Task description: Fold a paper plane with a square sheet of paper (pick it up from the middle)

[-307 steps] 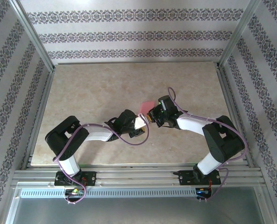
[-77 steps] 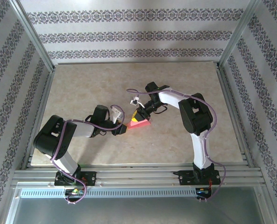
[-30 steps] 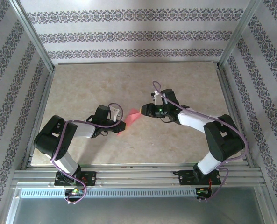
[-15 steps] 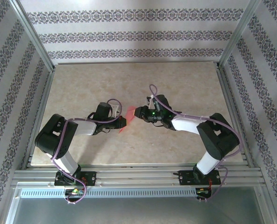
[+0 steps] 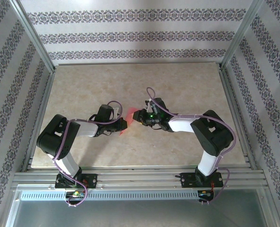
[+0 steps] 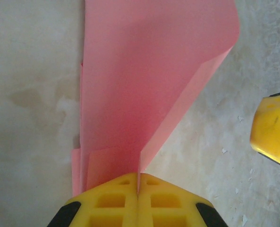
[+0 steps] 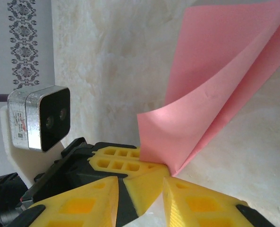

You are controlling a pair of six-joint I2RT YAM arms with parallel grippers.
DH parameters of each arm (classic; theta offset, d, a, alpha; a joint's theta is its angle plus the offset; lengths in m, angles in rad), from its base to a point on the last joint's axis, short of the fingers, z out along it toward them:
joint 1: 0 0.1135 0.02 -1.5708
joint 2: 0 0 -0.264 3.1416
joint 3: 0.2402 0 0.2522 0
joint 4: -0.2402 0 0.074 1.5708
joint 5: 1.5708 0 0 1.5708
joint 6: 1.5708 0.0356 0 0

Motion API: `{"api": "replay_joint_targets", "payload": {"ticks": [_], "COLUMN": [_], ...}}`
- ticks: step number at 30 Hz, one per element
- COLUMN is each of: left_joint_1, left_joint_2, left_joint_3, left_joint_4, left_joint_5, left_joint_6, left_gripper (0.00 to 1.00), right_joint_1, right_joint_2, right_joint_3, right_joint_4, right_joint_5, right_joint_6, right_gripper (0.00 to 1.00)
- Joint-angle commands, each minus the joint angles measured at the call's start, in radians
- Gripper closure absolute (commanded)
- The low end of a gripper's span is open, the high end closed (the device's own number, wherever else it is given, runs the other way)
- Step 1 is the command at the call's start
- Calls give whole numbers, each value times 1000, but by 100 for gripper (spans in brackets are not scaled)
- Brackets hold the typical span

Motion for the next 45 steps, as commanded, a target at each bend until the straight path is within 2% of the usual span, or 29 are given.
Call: {"api": "replay_joint_targets", "payload": {"ticks": [1,13,21,45], "left_joint_1": [-9,-7,-7,-8], "left_joint_2": [18,26,23,26], "left_joint_3": [10,25,25,41], "left_joint_4": [-32,-63,-83,-130], "left_joint_5": [-13,-17,-25,-48], "left_joint_6": [-45,-64,-53,-44], "left_gripper": [97,95,85,87], "right_joint_1": [15,37,36,17], "right_joint_2": [33,134,172,243], "right_joint_3": [39,111,134,167], "right_joint_4": [37,57,53,46], "right_joint_5": [-18,-59,-57,-86], "right_joint_6": [17,13,4,-5], "right_gripper": [68,70,71,71]}}
